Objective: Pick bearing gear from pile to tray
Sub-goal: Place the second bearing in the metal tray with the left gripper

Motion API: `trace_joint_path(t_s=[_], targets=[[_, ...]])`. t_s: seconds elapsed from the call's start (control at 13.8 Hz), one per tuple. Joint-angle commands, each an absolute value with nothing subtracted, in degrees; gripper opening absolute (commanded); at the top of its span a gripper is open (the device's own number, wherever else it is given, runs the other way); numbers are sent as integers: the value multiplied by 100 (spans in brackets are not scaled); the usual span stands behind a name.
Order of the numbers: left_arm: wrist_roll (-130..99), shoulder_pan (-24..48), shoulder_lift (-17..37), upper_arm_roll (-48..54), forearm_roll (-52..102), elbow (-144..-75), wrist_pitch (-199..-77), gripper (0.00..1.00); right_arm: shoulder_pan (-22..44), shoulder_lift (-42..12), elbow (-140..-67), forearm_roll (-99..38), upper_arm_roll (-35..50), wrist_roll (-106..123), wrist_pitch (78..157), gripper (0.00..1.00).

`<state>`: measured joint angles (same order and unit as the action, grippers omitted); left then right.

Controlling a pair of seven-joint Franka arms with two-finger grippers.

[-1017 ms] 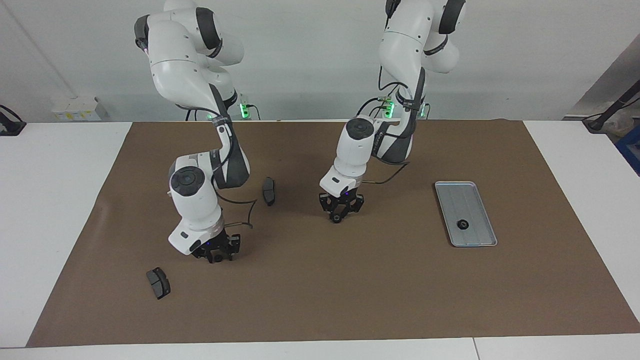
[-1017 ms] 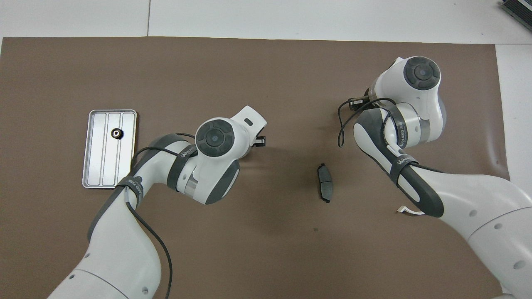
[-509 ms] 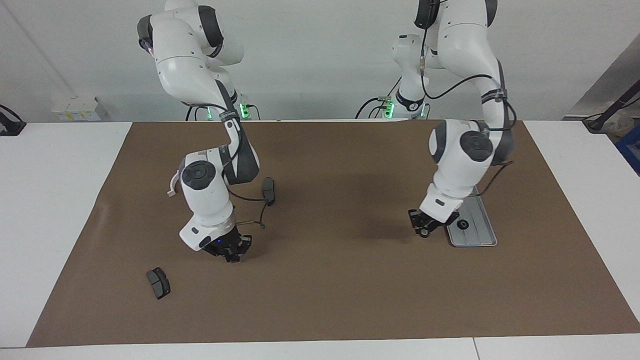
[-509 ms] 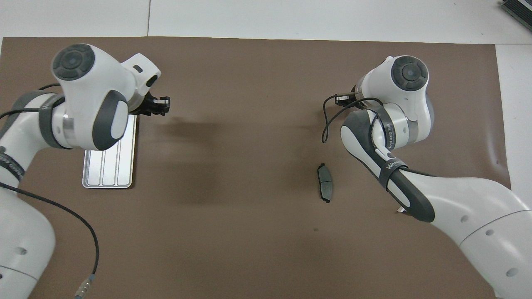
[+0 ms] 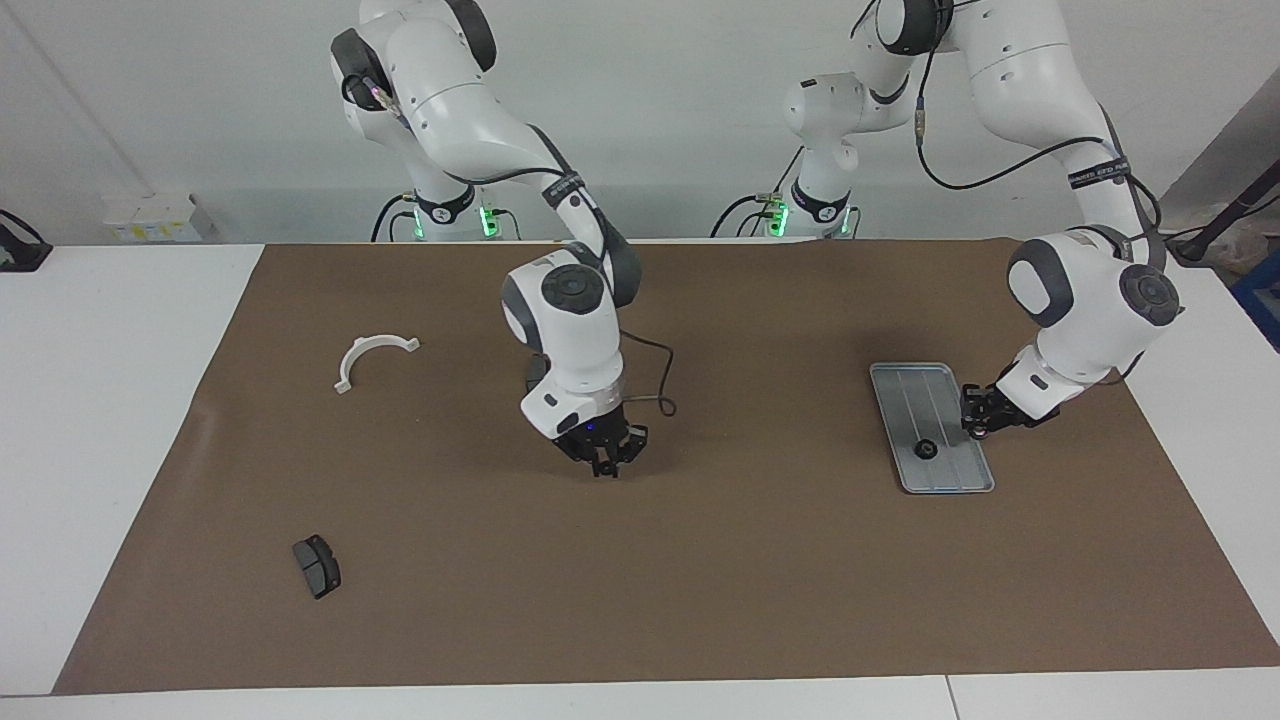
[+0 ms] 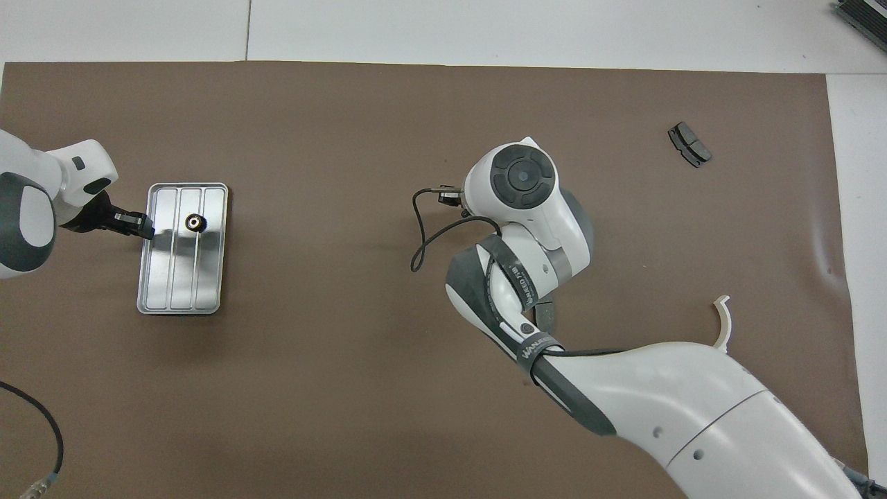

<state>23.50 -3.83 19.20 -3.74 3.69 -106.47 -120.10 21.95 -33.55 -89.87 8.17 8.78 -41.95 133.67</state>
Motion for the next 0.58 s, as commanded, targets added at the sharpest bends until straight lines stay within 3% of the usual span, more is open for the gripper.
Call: trace_joint_path(t_s=[0.0,0.15,0.36,0.44,0.51], targets=[[2417,-352,1495,-299,396,-11381,-12453,69,2503,-3305,-9035,844,870,-4604,13289,0],[2399,-308,1494,-299,395,-11382,-12507,98,2628,-3313,-9105,852,870,-4685,13307,0],[2207,-159,1529,-255,413,-11163,-12900,100,2795,-3200,-9386,853,870,-4746,13307,8],[1771,51,1538,-255,439,-11110,-13024,100,2812,-3173,-9456,853,870,-4755,13289,19],[1114,270,1573,-255,439,-11014,-13095,100,2812,-3164,-9501,853,870,-4755,13289,47]])
